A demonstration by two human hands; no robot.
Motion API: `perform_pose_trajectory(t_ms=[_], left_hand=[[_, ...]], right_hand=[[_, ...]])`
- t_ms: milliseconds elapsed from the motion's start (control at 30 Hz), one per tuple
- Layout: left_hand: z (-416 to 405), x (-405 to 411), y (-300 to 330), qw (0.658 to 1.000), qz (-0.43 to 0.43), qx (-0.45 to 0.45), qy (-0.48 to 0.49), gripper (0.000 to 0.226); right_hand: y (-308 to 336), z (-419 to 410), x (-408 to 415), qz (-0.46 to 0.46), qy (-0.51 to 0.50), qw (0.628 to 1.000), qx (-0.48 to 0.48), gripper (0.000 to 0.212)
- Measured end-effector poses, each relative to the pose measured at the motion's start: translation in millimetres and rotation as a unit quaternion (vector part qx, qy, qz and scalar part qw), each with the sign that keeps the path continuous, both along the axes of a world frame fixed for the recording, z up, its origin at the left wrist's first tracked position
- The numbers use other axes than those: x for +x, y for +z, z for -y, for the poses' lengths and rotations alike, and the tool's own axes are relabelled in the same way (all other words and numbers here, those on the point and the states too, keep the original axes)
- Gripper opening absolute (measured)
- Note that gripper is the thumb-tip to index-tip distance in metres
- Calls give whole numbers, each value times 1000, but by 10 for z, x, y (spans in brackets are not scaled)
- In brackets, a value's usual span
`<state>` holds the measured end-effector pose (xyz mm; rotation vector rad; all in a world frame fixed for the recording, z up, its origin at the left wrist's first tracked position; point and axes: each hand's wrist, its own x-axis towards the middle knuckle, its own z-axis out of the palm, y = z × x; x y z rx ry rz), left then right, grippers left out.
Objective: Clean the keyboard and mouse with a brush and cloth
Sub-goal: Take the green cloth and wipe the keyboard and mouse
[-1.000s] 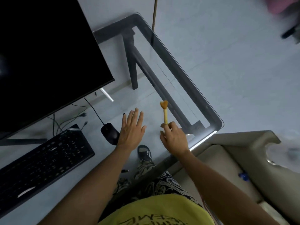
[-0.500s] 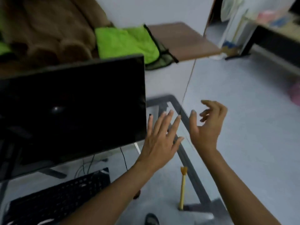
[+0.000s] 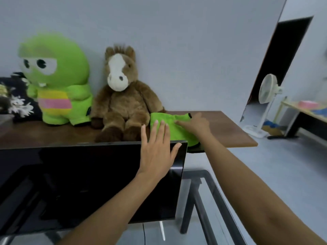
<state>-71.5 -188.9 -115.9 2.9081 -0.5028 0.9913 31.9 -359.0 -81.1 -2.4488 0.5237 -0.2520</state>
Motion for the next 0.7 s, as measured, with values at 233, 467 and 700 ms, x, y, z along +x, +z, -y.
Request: perform_pose_trajectory(t_ms=[233, 467, 700], left_hand=[[10, 8, 33, 1000, 13, -24, -8, 69], [-69, -5, 28, 998, 16, -39, -49, 68], [-634, -97, 485, 975, 59, -194, -94, 67]], right_hand=[[-65, -69, 57, 19, 51, 998, -30, 49], [194, 30, -29, 77, 96, 988, 90, 43], [1118, 109, -350, 304, 77, 940, 132, 40]])
